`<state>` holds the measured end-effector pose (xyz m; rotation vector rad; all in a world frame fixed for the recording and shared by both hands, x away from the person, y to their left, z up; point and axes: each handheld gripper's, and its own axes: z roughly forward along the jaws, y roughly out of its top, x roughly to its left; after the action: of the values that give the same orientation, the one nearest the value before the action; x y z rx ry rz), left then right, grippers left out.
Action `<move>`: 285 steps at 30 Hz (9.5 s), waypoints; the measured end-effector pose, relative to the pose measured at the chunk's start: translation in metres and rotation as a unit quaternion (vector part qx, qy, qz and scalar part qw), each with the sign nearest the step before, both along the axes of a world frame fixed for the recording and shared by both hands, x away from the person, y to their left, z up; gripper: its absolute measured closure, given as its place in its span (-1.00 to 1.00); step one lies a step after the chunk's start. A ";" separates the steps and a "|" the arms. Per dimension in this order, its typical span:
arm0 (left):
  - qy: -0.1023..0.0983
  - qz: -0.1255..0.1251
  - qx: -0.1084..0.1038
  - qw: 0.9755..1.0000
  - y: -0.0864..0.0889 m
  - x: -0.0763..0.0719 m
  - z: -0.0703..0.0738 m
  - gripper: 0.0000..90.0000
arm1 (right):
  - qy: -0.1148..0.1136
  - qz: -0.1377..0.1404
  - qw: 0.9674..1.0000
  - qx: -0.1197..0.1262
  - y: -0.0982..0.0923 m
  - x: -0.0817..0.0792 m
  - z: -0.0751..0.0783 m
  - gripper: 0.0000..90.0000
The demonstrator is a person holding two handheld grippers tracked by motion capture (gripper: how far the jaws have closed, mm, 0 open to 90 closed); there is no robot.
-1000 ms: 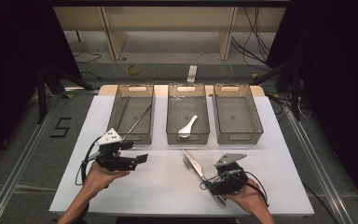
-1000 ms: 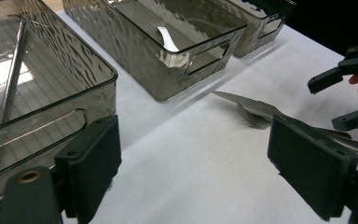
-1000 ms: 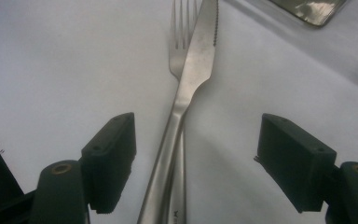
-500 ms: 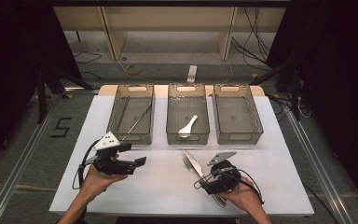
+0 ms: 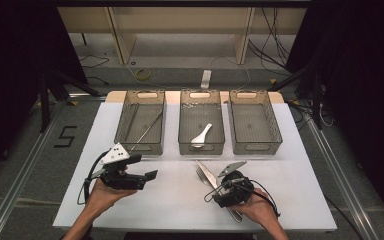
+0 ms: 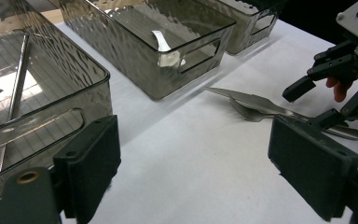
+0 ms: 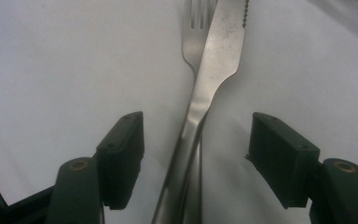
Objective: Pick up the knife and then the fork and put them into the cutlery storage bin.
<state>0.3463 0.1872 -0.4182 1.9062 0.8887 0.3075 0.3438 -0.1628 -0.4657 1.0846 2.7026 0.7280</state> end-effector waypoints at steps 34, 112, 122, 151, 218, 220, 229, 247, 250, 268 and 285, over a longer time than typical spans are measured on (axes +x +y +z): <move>-0.014 -0.018 0.009 1.000 -0.005 -0.005 0.000 -0.63 | 0.009 0.021 0.999 -0.032 0.012 0.007 -0.001 0.59; -0.043 0.019 -0.053 0.997 0.010 -0.014 0.007 -0.64 | -0.085 -0.111 0.988 0.064 -0.053 0.103 0.098 0.80; -0.047 0.021 -0.054 0.997 0.010 -0.014 0.007 -0.64 | -0.091 -0.142 0.983 0.071 -0.060 0.130 0.109 0.80; -0.050 0.021 -0.056 0.997 0.010 -0.015 0.008 -0.64 | -0.084 -0.224 0.967 0.092 -0.075 0.177 0.107 0.80; -0.053 0.014 -0.048 0.997 0.007 -0.016 0.008 -0.64 | -0.050 -0.295 0.948 0.112 -0.086 0.185 0.065 0.29; -0.053 0.013 -0.046 0.997 0.007 -0.016 0.007 -0.64 | -0.052 -0.286 0.949 0.118 -0.086 0.183 0.067 0.27; -0.051 0.015 -0.048 0.997 0.007 -0.015 0.007 -0.64 | -0.055 -0.226 0.964 0.130 -0.078 0.163 0.086 -0.08; -0.051 0.018 -0.049 0.997 0.007 -0.015 0.007 -0.64 | -0.065 -0.109 0.983 0.136 -0.058 0.088 0.101 -0.29; -0.051 0.018 -0.047 0.997 0.007 -0.015 0.007 -0.64 | -0.058 -0.087 0.986 0.132 -0.055 0.075 0.096 -0.30; -0.053 0.017 -0.048 0.997 0.007 -0.016 0.007 -0.65 | 0.005 -0.015 0.999 0.044 -0.028 0.039 0.061 -0.21; -0.054 0.015 -0.049 0.997 0.007 -0.016 0.007 -0.65 | 0.034 0.024 0.999 -0.004 -0.009 0.029 0.044 -0.05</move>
<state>0.3301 0.1947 -0.4108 1.7710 0.8466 0.3751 0.3727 -0.1720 -0.4216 1.0663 2.7939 0.7008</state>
